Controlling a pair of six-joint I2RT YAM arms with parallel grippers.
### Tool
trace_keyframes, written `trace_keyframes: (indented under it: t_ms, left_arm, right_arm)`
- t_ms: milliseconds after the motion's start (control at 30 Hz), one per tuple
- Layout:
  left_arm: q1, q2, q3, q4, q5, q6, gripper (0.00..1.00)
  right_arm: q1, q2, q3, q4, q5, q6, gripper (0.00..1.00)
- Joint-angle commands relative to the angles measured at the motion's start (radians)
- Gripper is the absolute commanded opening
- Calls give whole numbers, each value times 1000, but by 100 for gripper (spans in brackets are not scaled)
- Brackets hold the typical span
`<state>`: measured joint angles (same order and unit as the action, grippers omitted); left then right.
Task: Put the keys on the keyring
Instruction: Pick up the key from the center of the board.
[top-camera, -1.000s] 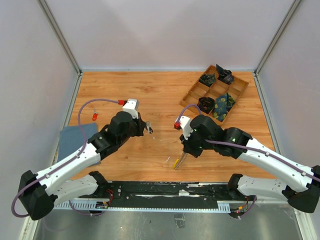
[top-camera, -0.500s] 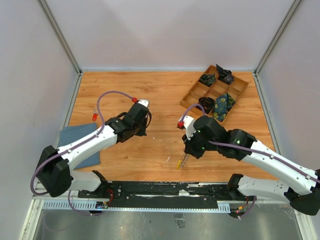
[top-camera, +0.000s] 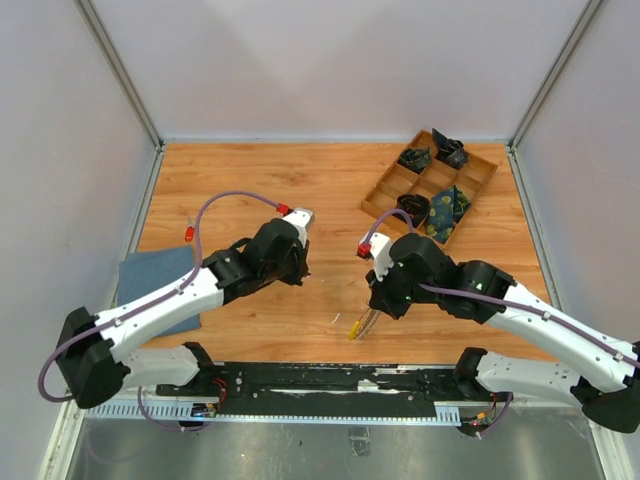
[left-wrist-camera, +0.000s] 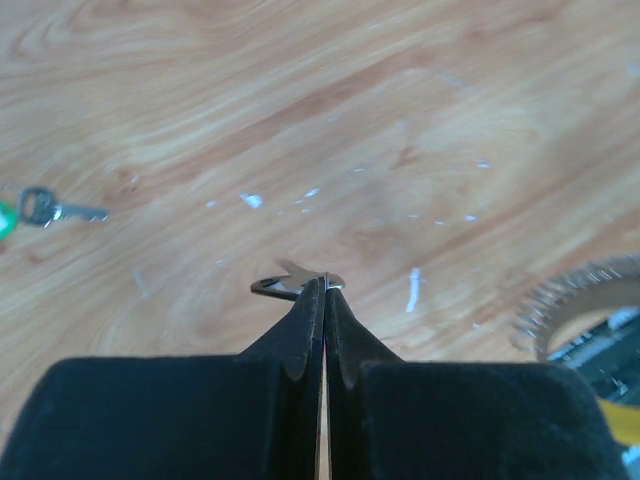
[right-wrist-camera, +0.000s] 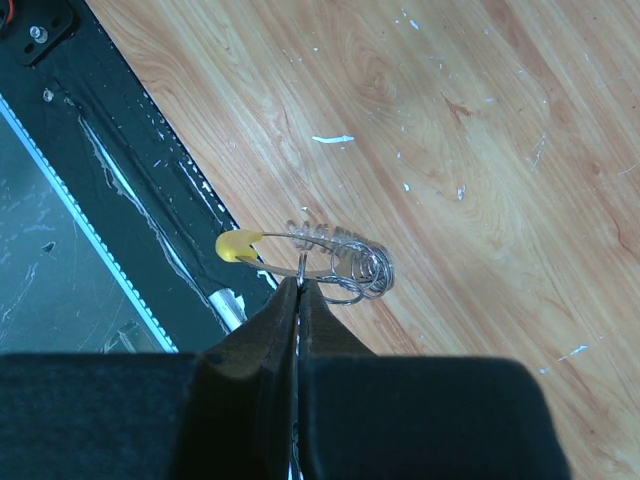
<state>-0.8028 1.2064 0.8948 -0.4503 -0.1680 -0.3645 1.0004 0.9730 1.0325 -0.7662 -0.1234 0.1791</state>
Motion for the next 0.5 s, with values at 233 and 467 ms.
trace_keyframes:
  t_ms: [233, 467]
  left_arm:
    - [-50, -248, -89, 303, 151, 130, 0]
    - [-50, -229, 5, 217, 246, 202, 0]
  right_arm:
    - [10, -74, -4, 116, -126, -86, 1]
    - [10, -113, -2, 181, -172, -125, 1]
